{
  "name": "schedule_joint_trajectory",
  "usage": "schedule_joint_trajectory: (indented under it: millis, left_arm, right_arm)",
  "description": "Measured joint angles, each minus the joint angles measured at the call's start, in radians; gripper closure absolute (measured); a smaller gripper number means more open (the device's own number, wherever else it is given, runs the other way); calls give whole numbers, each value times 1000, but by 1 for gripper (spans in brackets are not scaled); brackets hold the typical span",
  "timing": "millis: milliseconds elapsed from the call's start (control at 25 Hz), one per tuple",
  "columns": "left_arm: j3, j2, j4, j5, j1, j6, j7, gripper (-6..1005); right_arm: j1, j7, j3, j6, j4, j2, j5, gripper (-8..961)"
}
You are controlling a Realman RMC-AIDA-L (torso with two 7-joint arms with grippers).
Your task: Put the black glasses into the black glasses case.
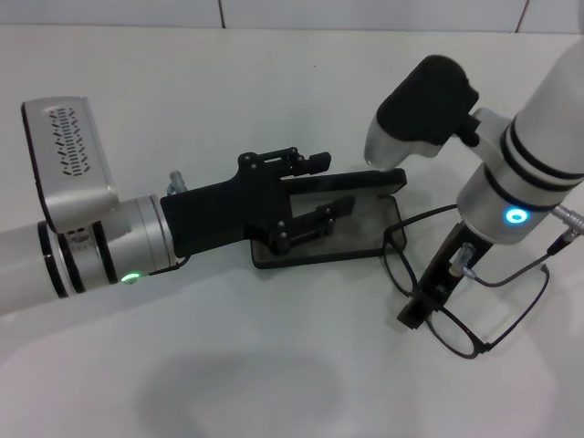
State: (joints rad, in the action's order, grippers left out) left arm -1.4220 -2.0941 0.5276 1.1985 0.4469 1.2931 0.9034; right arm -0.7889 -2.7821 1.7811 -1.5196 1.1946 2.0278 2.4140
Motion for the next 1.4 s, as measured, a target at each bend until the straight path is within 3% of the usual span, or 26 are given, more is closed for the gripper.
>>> schedule_joint_trajectory:
  millis: [320,520,1080,1280,1400]
  left_arm:
    - [0,0,0,1,0,2,0,428]
    - [-1,0,0,2,-2,2,-4,429]
    - [-2,3,-7,3,0,-19,-16,430]
    - [-2,4,-5,3,1,-20,-16,431]
    - [-2,5,-3,3,1,-19,-13,431]
  right_arm:
    - [6,-13,29,7,1,0,1,280]
    - [14,-20,49,25,12,0,1,424]
    - [7,-22,56,46,15,0,3,609]
    - [6,-22,45,-1,39,0,3,620]
    - [5,-23,25,-35,58,0,3,701]
